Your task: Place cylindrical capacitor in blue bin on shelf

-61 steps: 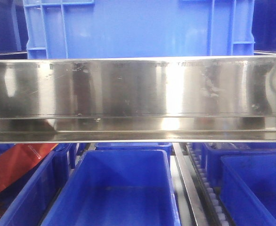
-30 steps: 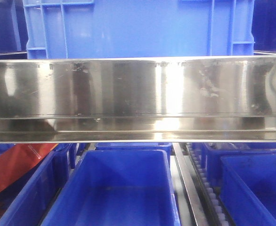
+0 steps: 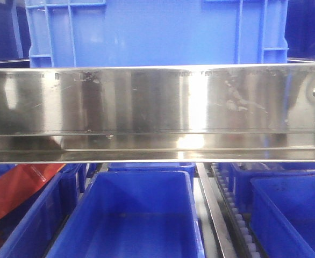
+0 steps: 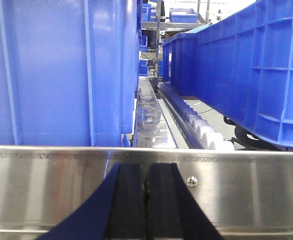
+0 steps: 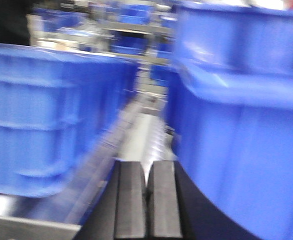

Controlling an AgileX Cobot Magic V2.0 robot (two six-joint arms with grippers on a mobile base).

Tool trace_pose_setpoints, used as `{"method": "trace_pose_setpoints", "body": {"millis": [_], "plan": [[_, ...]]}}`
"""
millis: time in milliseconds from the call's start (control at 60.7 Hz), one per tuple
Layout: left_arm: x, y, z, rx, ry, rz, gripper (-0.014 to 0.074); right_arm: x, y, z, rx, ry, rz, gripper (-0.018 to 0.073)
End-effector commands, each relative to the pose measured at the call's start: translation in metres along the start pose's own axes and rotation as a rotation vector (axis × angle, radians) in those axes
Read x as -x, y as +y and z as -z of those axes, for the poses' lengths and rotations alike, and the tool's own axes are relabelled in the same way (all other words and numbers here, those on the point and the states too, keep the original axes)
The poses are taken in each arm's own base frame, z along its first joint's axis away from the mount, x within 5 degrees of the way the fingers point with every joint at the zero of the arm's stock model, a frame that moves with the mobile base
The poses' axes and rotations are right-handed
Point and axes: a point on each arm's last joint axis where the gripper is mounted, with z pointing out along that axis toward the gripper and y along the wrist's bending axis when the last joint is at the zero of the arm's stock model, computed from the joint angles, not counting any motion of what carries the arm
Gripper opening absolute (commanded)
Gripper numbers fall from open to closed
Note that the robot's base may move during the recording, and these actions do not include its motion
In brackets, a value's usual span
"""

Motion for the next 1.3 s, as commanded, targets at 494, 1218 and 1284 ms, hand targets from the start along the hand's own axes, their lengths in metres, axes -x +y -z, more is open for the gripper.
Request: {"method": "trace_pose_setpoints", "body": {"millis": [494, 1218, 1284], "plan": [[0.003, 0.000, 0.001, -0.007, -0.026, 0.004, -0.0111, -0.076, -0.005, -0.001, -0.115, -0.026, -0.053, -0.0159], [0.003, 0.000, 0.001, -0.007, -0.026, 0.004, -0.0111, -0.076, -0.005, -0.001, -0.115, -0.024, -0.062, -0.0159], [0.003, 0.000, 0.001, -0.007, -0.026, 0.004, -0.0111, -0.076, -0.005, -0.001, -0.115, -0.024, -0.062, -0.0159]]}}
